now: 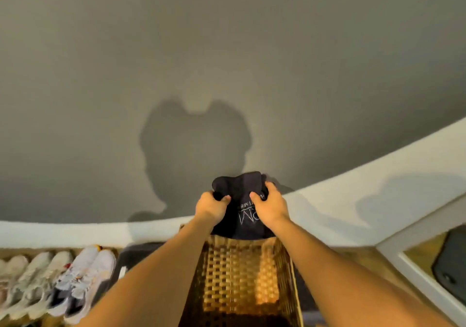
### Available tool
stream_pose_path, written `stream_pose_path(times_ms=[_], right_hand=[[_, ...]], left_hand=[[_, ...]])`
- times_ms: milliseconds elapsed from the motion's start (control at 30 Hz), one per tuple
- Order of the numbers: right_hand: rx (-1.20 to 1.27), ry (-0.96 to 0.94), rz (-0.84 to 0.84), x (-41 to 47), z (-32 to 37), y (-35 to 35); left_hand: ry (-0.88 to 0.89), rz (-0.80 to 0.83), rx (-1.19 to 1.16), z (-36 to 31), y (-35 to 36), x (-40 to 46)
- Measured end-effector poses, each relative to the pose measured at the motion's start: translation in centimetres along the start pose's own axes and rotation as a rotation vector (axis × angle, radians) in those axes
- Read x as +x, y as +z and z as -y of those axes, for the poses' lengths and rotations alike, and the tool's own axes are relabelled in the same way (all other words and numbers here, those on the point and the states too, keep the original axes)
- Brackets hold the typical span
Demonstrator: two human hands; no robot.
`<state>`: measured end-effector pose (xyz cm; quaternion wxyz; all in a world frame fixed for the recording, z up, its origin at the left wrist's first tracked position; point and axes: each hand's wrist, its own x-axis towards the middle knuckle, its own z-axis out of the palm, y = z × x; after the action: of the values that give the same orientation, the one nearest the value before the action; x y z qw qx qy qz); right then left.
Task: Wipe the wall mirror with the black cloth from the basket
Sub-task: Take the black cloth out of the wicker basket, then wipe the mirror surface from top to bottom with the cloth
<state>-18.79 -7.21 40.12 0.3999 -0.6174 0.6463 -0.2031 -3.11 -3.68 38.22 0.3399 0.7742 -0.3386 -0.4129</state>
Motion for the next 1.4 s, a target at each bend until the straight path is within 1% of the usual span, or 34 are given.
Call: stream_pose_path(times_ms=[200,333,433,567,667,800,900,1000,1133,1267,1333,1400], right_hand=[[0.084,-0.194,-0.095,-7.1,15.0,-15.2],[0.085,-0.340,-0.198,-12.5,23.1,-24.8],[0.072,-0.444,-0.316,-17.3,27.5,-31.1],[0.056,-0.537,-0.421,-23.5,30.1,-38.4],[0.027,-0.569,-0.492,-27.2,30.6,-43.6],[-0.021,-0.594,-0.633,-30.2,29.3,-51.1],[-0.078,-0.573,-0.719,-31.6,26.8,-56.3],[-0.186,-0.528,-0.782,-32.4,23.1,-62.4],[-0.268,-0.478,-0.873,-33.4,18.6,-71.1],[-0.317,-0.428,-0.949,-33.7,14.7,-77.5],[-0.320,-0.411,-0.955,-33.7,13.4,-79.5],[-0.324,-0.389,-0.974,-33.0,11.3,-82.5]], left_hand=[[0.197,-0.076,-0.093,-18.3,-8.9,-10.5],[0.383,-0.109,-0.154,-28.8,-13.2,-18.1],[0.545,-0.118,-0.174,-35.3,-15.1,-23.5],[0.674,-0.098,-0.231,-41.3,-15.4,-29.9],[0.757,-0.051,-0.261,-45.2,-14.0,-34.2],[0.879,-0.013,-0.251,-50.8,-9.8,-39.0],[0.961,0.013,-0.228,-54.4,-5.5,-41.7],[1.022,0.064,-0.208,-57.9,0.0,-44.3],[1.080,0.167,-0.244,-62.6,7.9,-47.9],[1.120,0.246,-0.272,-66.1,14.7,-50.6],[1.134,0.275,-0.274,-67.2,16.7,-51.3],[1.146,0.310,-0.264,-69.2,20.4,-51.7]])
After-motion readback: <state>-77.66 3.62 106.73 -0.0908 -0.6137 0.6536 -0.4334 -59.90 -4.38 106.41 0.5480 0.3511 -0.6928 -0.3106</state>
